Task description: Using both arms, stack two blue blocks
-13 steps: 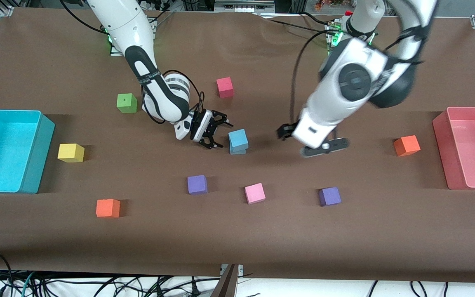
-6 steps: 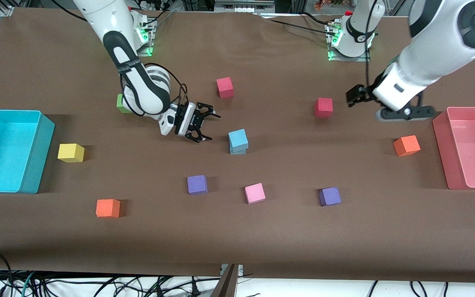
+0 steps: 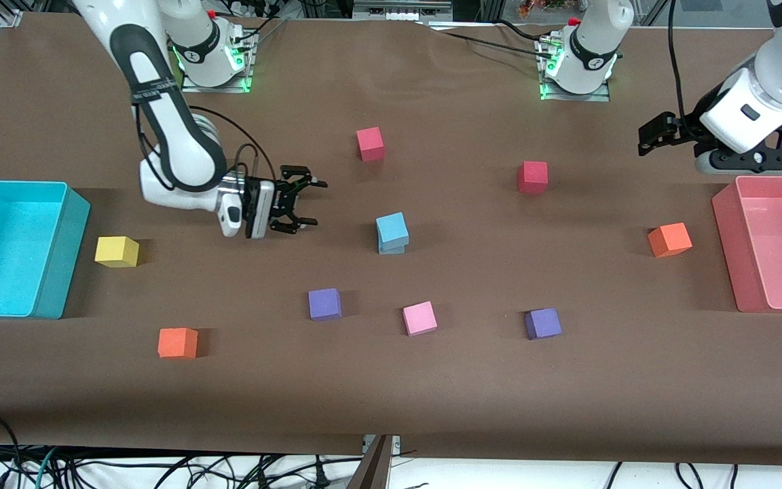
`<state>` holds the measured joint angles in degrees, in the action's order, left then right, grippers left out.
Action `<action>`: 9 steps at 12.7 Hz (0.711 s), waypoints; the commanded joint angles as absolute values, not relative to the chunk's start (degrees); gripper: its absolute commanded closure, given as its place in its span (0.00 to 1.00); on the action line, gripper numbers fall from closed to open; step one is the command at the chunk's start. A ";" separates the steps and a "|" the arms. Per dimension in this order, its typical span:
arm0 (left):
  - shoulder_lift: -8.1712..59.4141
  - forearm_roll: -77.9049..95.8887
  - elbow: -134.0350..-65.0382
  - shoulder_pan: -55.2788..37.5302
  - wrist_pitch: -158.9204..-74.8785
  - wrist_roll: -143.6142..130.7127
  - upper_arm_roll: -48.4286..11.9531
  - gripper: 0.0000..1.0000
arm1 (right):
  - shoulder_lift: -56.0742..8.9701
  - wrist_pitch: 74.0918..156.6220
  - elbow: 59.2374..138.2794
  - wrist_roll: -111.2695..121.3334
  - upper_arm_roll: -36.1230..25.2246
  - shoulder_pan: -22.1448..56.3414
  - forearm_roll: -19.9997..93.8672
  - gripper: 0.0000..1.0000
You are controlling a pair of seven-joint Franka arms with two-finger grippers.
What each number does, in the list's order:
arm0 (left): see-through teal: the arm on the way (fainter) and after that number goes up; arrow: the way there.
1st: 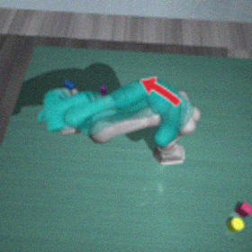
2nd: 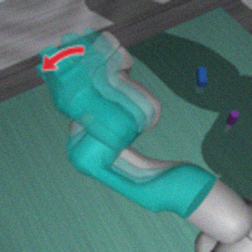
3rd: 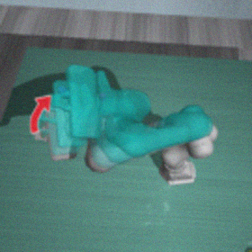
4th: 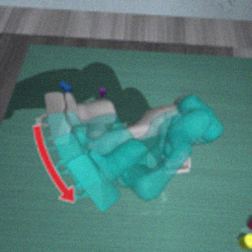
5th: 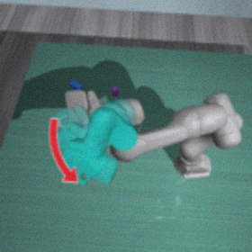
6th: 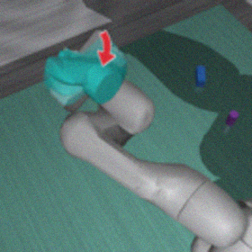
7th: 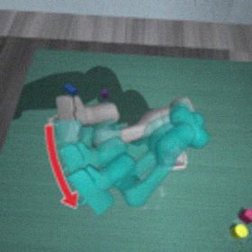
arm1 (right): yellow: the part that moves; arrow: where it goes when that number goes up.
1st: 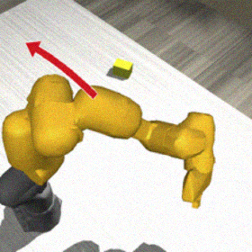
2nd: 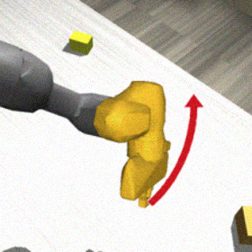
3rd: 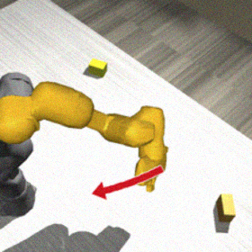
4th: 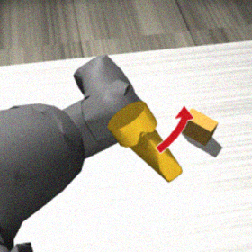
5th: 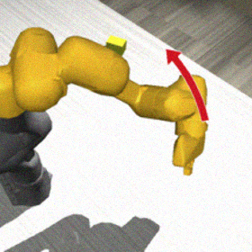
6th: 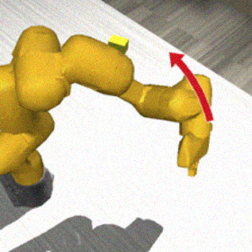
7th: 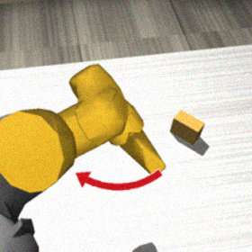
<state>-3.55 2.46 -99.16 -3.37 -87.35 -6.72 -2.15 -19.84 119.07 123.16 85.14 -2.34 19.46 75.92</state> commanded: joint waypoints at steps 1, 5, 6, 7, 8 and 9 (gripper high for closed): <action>-4.57 1.58 -99.84 -3.43 -86.75 -5.27 -2.29 0.00 | -17.84 113.75 119.55 69.94 -4.91 17.84 64.04 0.00; -4.39 1.50 -99.93 -3.60 -87.01 -5.27 -2.29 0.00 | -17.23 111.36 112.17 44.97 -7.29 15.92 41.29 0.00; -4.31 1.49 -99.93 -3.60 -87.01 -5.27 -2.29 0.00 | -16.88 111.10 111.19 39.17 -7.29 15.39 35.65 0.00; -4.31 1.49 -99.93 -3.69 -87.10 -5.45 -2.29 0.00 | -15.92 111.09 110.92 34.24 -7.29 14.51 32.38 0.00; -4.31 1.49 -99.84 -3.78 -87.10 -5.54 -2.37 0.00 | -15.30 111.01 110.05 29.49 -7.47 13.81 27.91 0.00; -4.31 1.49 -99.84 -3.69 -87.10 -5.71 -2.37 0.00 | -14.60 110.48 108.73 25.70 -7.56 13.10 20.64 0.00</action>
<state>-3.55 2.46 -99.25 -3.51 -87.29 -6.43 -2.32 -16.88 112.51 110.15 32.83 -7.66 14.68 29.05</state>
